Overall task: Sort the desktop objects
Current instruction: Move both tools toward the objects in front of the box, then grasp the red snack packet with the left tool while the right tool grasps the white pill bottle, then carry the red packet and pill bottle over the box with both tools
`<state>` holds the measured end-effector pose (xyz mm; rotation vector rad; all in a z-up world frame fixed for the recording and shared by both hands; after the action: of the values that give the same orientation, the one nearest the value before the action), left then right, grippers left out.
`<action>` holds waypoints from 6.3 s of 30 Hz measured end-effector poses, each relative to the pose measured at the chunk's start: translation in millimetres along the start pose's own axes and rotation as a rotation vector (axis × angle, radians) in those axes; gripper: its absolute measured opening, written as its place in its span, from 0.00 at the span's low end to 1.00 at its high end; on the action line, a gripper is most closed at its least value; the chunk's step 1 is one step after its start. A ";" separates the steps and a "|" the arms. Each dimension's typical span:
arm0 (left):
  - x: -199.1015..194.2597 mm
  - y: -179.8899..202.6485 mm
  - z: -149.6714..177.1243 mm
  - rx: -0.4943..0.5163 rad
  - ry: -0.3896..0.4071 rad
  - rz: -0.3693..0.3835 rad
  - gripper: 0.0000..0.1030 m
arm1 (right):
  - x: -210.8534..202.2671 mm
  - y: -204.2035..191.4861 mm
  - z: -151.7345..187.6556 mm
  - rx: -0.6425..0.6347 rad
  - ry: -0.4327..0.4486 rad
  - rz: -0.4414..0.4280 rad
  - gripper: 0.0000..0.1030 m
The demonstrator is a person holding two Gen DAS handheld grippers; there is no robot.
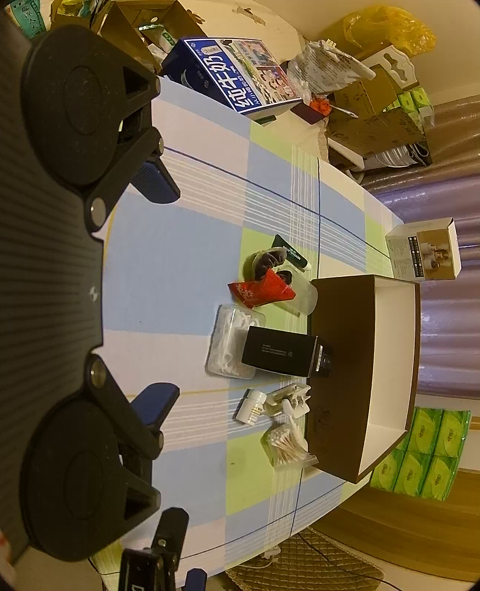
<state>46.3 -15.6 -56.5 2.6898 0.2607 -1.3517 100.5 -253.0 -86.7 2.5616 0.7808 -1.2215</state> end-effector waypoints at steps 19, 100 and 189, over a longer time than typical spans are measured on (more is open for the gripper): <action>28.7 -19.7 -24.7 0.022 0.005 0.074 0.99 | 25.2 1.8 -7.8 0.048 0.002 -0.026 0.98; 149.9 -35.5 -72.9 0.064 -0.030 0.173 0.22 | 163.5 4.3 -54.3 -0.308 -0.037 -0.203 0.40; 290.9 109.9 -260.2 0.068 -0.199 0.285 0.23 | 254.9 86.0 -231.4 -0.194 -0.119 -0.101 0.23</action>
<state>443.5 -46.3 -132.6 2.4959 -0.1837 -1.5417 432.7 -139.5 -138.4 2.2983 0.9611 -1.2468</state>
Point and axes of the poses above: each gripper's, at about its wrist camera, not at the fingertips, and x roughly the way its jaws point, y to its right, z to its underside, the point moved 7 cm from there along x, roughly the way its jaws point, and after that the axes turned 8 degrees about -x, right-handed, at the moved point
